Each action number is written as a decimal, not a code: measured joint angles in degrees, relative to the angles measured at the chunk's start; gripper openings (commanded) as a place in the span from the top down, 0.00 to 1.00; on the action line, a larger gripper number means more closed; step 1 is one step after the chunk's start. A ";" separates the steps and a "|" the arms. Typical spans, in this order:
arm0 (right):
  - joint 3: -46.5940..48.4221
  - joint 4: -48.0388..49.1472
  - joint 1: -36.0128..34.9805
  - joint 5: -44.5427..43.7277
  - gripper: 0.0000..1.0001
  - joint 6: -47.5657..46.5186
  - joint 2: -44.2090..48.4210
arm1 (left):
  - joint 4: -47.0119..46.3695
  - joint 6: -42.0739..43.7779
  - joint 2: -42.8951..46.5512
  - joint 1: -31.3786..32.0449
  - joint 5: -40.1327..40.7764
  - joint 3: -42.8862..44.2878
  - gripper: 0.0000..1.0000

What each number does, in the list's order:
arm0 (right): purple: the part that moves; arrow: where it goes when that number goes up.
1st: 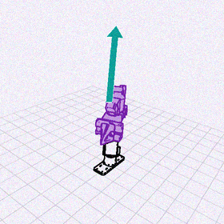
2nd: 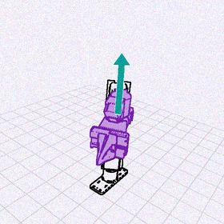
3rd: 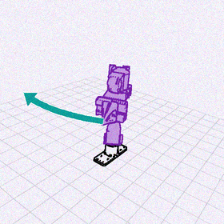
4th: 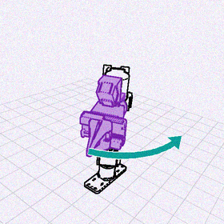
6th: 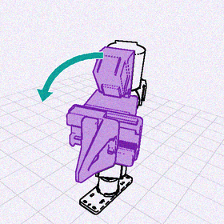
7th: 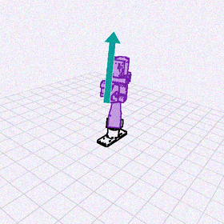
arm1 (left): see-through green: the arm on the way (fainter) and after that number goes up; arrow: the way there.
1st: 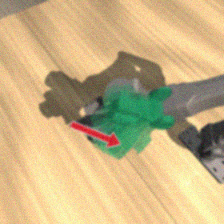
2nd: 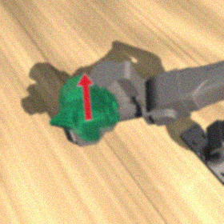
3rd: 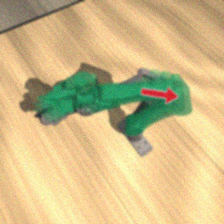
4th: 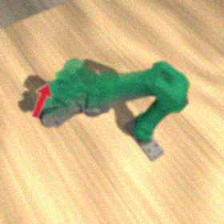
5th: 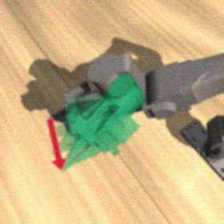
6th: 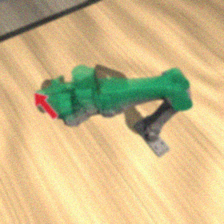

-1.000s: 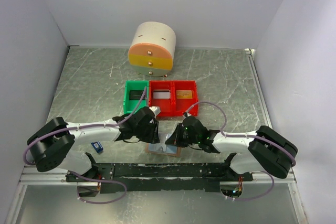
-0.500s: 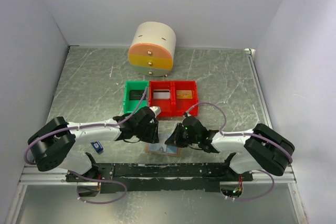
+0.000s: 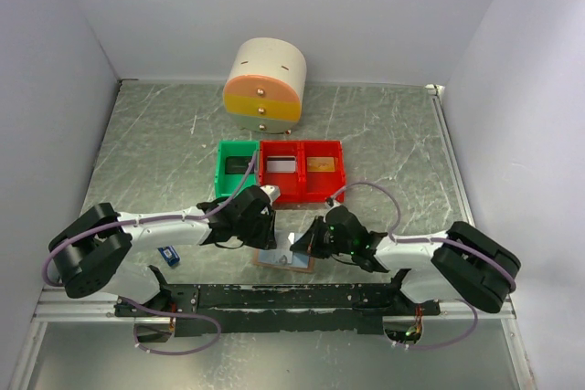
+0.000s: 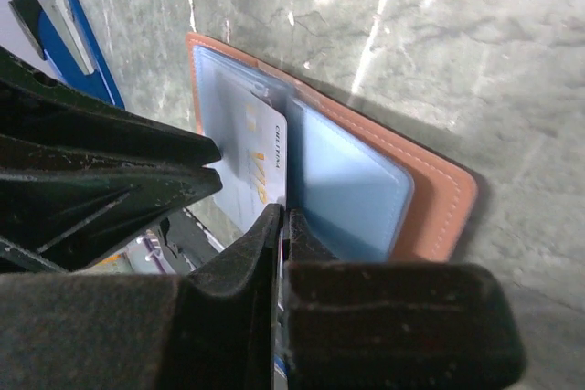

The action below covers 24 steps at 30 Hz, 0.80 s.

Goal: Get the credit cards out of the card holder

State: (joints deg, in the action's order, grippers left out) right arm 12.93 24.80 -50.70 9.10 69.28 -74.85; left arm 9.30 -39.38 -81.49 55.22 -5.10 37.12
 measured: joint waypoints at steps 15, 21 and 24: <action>-2.29 4.74 0.87 0.33 0.80 3.32 -1.42 | -0.04 0.11 -0.09 0.02 -0.09 0.00 0.66; -2.95 10.14 0.98 0.63 0.94 5.09 -4.66 | -0.07 0.15 -0.11 0.02 -0.11 0.00 0.66; -3.76 12.37 1.14 0.94 1.00 5.77 -5.35 | -0.07 0.17 -0.11 0.02 -0.11 0.00 0.67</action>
State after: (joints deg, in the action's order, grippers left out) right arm 9.17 37.17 -49.56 10.04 75.05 -80.20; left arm 9.23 -39.20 -81.60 55.24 -5.21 37.12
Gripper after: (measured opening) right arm 0.053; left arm 0.337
